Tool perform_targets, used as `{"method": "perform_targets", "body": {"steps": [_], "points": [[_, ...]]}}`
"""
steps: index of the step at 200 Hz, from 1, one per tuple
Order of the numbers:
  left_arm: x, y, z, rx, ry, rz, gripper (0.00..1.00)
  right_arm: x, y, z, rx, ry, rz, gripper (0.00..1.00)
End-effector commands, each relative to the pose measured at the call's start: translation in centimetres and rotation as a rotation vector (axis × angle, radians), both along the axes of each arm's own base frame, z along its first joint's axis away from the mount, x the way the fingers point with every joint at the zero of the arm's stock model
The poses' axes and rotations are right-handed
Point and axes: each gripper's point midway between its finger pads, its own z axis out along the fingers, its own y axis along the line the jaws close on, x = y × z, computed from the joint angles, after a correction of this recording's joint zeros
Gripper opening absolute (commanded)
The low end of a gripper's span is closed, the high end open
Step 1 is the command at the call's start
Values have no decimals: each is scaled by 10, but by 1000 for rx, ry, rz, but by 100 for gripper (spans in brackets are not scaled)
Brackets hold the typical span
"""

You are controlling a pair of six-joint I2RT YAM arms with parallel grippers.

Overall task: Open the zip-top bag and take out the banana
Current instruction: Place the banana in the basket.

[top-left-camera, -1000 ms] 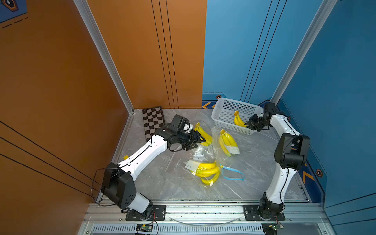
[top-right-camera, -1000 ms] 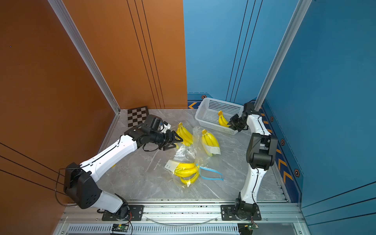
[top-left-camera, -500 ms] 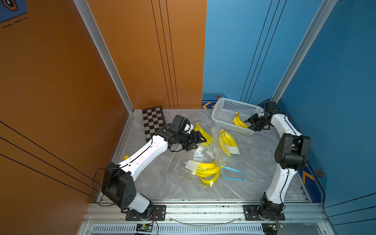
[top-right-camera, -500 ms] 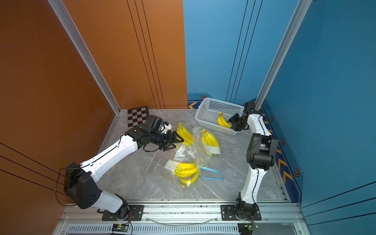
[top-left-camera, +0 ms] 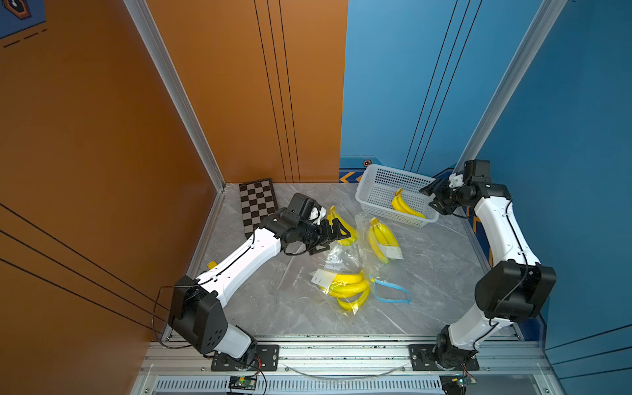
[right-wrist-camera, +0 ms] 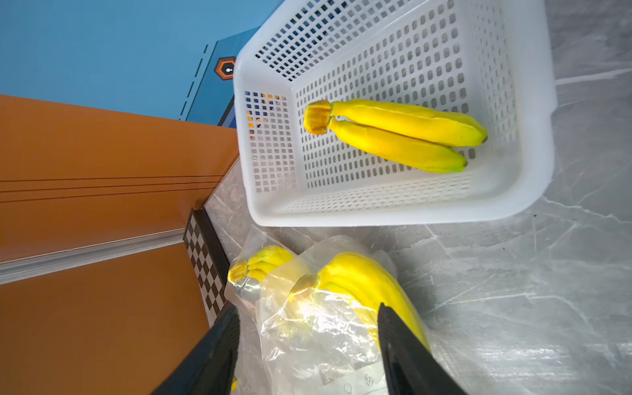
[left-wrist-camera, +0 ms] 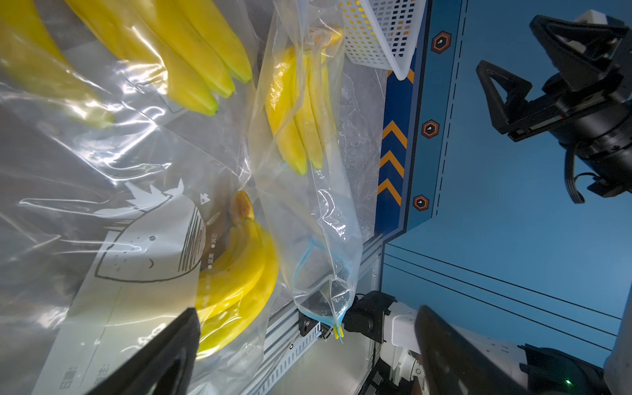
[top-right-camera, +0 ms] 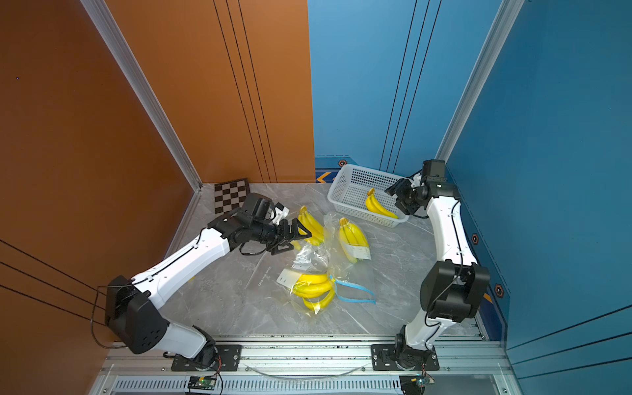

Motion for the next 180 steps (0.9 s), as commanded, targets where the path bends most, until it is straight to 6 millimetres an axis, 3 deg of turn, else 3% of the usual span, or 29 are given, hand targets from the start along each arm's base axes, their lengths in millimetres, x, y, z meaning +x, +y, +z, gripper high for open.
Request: {"method": "perform_targets", "body": {"steps": [1,43,73,93,120,154,180], "points": [[-18,-12,11,-6,-44,-85,98,-43,25,0,-21,33,36,65],[-60,-40,8,39,-59,-240,98,-147,66,-13,-70,79,124,64],[-95,-57,7,103,-120,-360,98,-225,65,-34,-104,142,130,61],[-114,-60,5,212,-217,-468,98,-262,63,-48,-96,177,139,61],[-126,-55,2,440,-440,-630,98,-285,61,-62,-100,210,154,61],[-143,-66,-1,677,-778,-890,98,-291,61,-55,-97,179,162,61],[-144,-78,-8,746,-829,-924,98,-295,61,-53,-92,173,167,61]]}}
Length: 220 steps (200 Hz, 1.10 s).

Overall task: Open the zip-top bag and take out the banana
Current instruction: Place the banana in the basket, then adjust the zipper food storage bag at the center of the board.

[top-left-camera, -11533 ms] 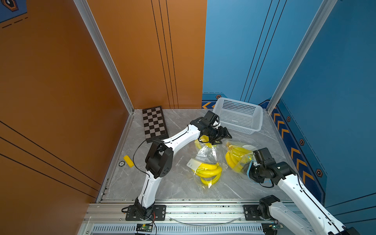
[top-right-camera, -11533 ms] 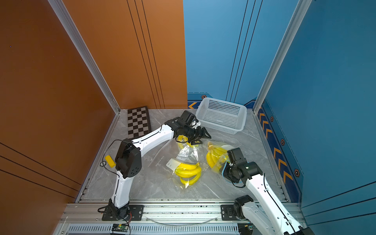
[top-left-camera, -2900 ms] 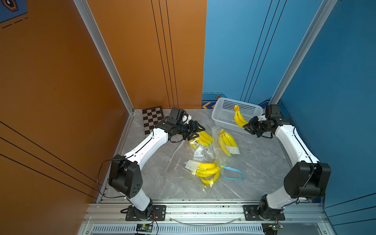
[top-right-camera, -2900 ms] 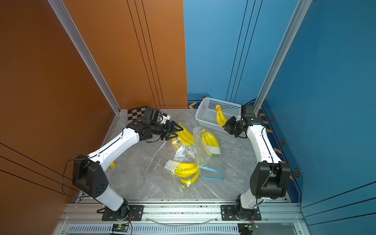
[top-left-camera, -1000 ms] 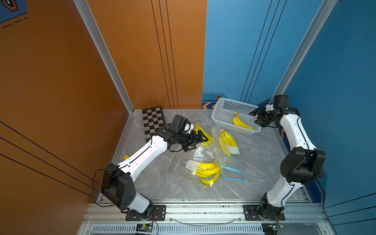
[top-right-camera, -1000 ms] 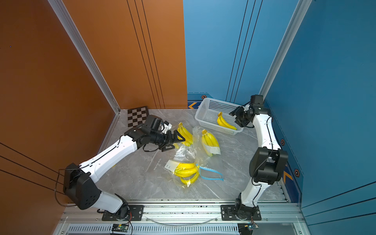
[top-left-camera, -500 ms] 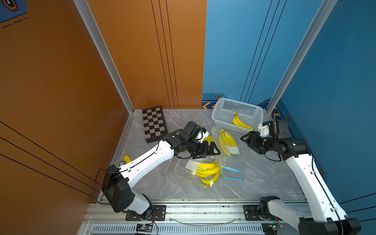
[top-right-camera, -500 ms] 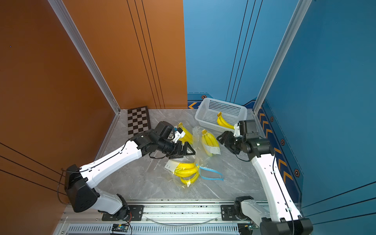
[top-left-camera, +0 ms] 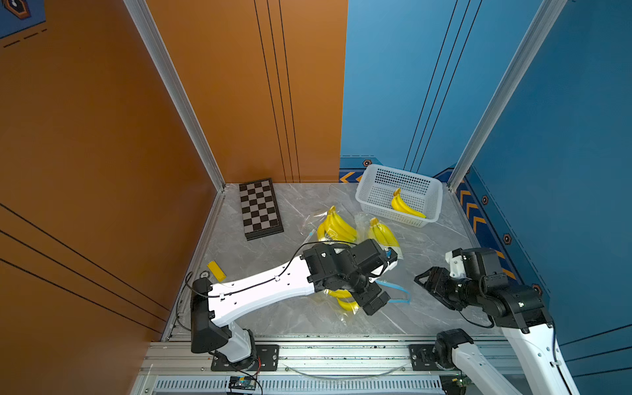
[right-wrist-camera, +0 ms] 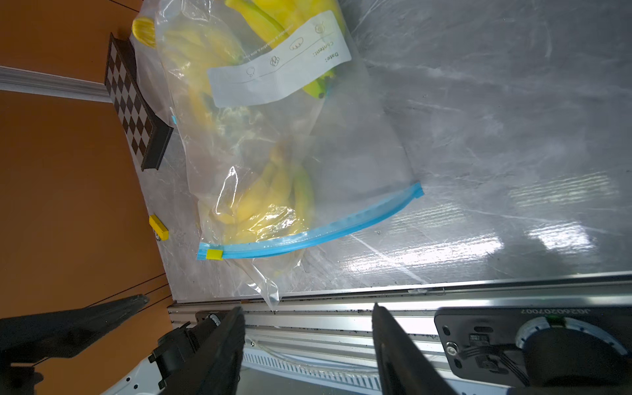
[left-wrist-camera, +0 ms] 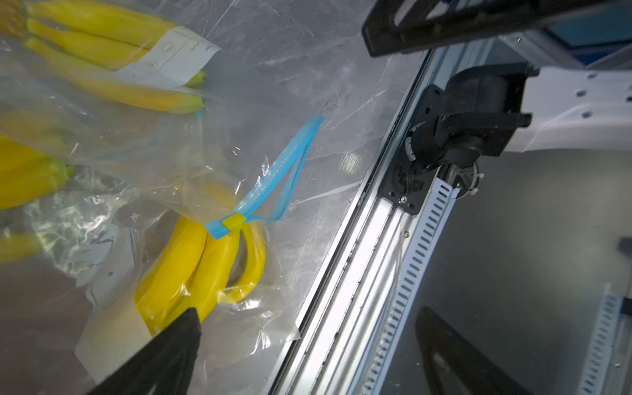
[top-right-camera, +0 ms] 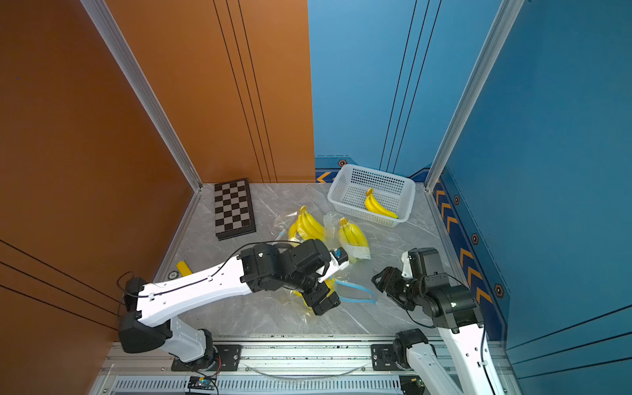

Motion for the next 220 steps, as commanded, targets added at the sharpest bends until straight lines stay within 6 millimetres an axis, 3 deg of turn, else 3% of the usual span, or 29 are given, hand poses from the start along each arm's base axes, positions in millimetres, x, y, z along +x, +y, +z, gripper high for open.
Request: {"method": "perform_targets", "body": {"steps": [1,62,98,153,172,177,198,220], "points": [[19,10,-14,170,-195,-56,98,-10,-5,-3,-22,24,-11,61],[21,-39,-23,273,-398,-162,98,-17,-6,-1,-15,11,-6,61],[24,-59,-34,302,-418,-208,100,-20,-11,2,-26,-2,-29,61],[31,-68,-63,386,-441,-250,92,-15,-18,14,-10,-32,-90,61],[39,-68,-70,415,-455,-248,87,-14,-18,16,0,-32,-98,61],[41,-68,-72,420,-456,-248,83,-13,-18,16,2,-31,-102,61],[48,-68,-81,438,-441,-246,81,-12,-17,16,15,-24,-110,60],[61,-69,-84,435,-425,-208,69,-12,-18,19,26,-28,-124,60]]}}
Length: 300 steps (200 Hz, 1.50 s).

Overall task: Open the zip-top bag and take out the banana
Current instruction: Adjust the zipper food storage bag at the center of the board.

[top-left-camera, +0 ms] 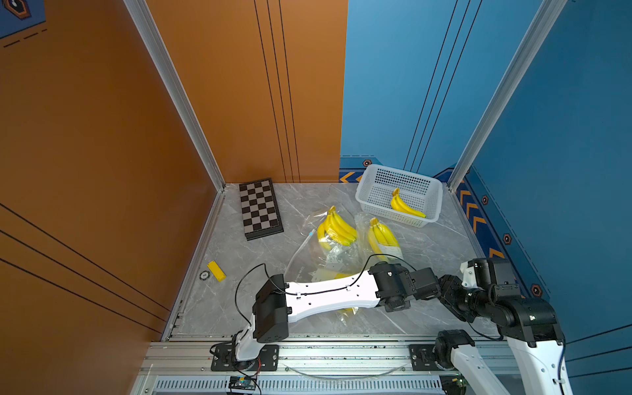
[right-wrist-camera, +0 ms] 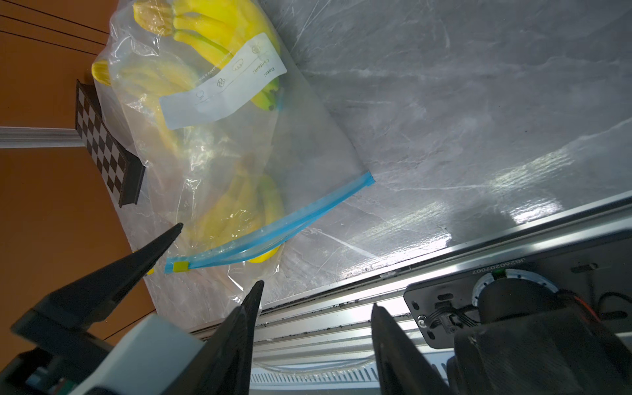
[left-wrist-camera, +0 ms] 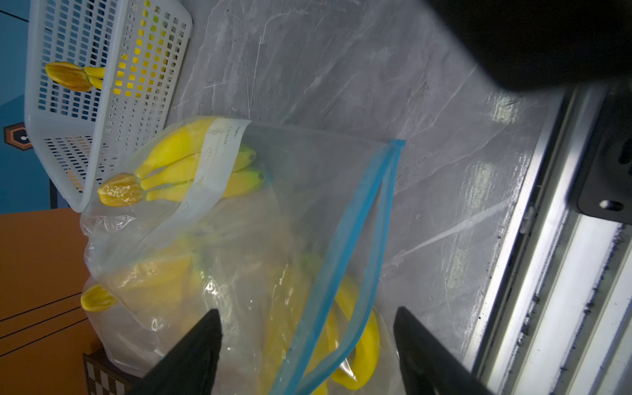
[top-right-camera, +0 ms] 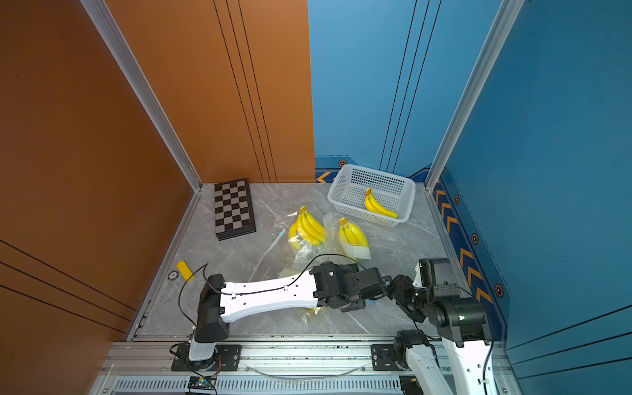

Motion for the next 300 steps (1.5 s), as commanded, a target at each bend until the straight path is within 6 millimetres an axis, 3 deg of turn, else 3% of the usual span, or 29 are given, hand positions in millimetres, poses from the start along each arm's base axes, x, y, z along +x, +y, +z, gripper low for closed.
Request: {"method": "perform_targets", "body": {"steps": [1,33,66,97,112,121,130,151,187,223,253,278,300], "points": [[14,7,-31,96,28,13,68,7,11,24,68,-89,32,60],[30,9,-31,65,68,60,47,8,8,29,72,-105,-4,60],[35,20,-33,45,134,91,17,12,6,33,68,-105,-14,60],[38,30,-27,21,164,120,13,17,0,38,43,-115,-36,61],[39,32,-23,12,162,122,16,19,-2,39,39,-116,-46,62],[38,33,-20,9,158,121,38,20,-3,40,36,-118,-51,63],[35,34,-18,10,151,113,67,21,-5,42,29,-125,-58,64],[24,38,-18,37,128,79,92,22,-16,50,-19,-151,-94,70],[18,42,-26,67,118,71,93,16,-38,49,-70,-100,-222,74],[21,32,-26,69,87,54,95,28,-29,47,49,-124,-257,74],[28,17,-38,95,45,41,93,35,-30,59,64,-186,-269,74],[33,9,-49,131,-27,34,88,40,-31,65,68,-200,-270,74],[43,7,-48,142,-108,57,68,44,-30,70,77,-209,-262,74]]}}
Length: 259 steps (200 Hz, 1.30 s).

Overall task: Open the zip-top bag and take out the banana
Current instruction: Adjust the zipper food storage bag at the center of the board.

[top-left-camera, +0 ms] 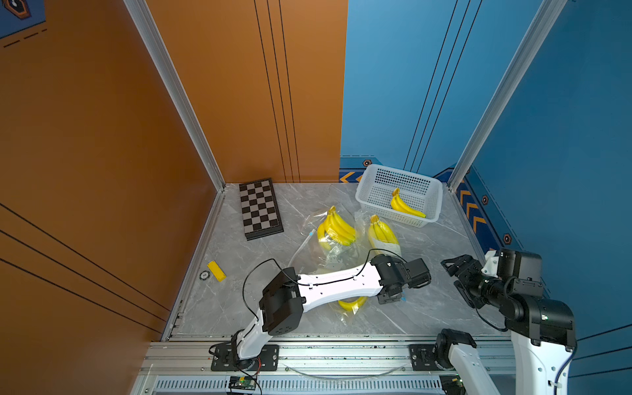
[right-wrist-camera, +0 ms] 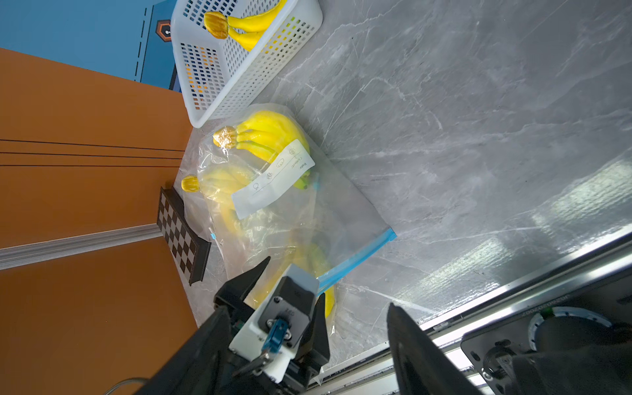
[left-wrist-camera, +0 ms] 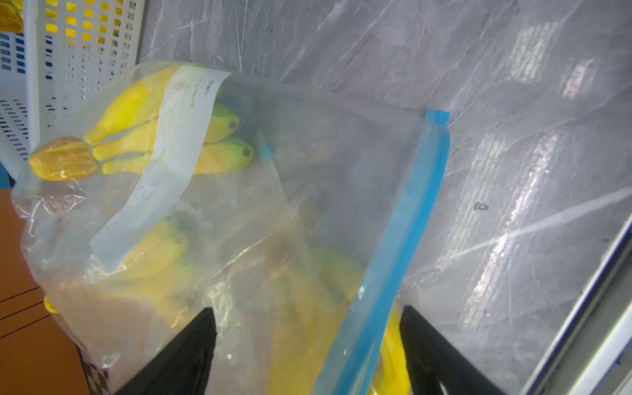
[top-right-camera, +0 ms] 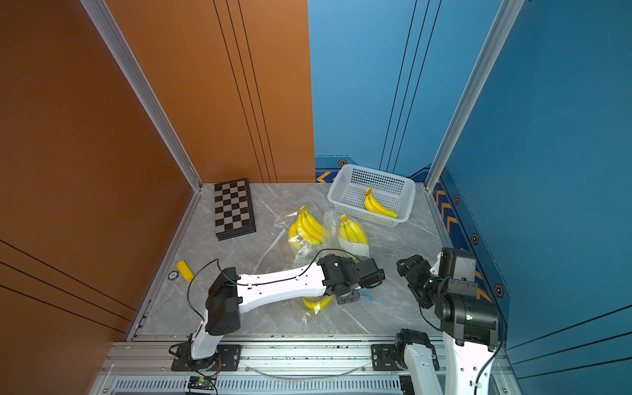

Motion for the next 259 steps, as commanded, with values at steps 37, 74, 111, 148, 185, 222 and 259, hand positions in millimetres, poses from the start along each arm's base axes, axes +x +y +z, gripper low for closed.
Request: {"method": "perform_targets", "body": {"steps": [37,74,111,148,185,222,259], "points": [[30,-7,23,-22,-185,60,26,10,1,20,23,-63,9,74],[33,-7,42,-121,-84,109,2,11,4,25,35,-81,24,74],[49,1,84,-335,145,332,0,15,22,51,71,-150,129,71],[65,7,109,-516,349,521,0,2,51,72,157,-227,261,69],[53,1,101,-540,457,575,0,-16,71,58,239,-225,333,58],[40,-16,112,-605,539,588,0,-15,79,44,289,-228,339,43],[33,-24,117,-629,581,587,0,-7,85,21,225,-174,380,41]]}}
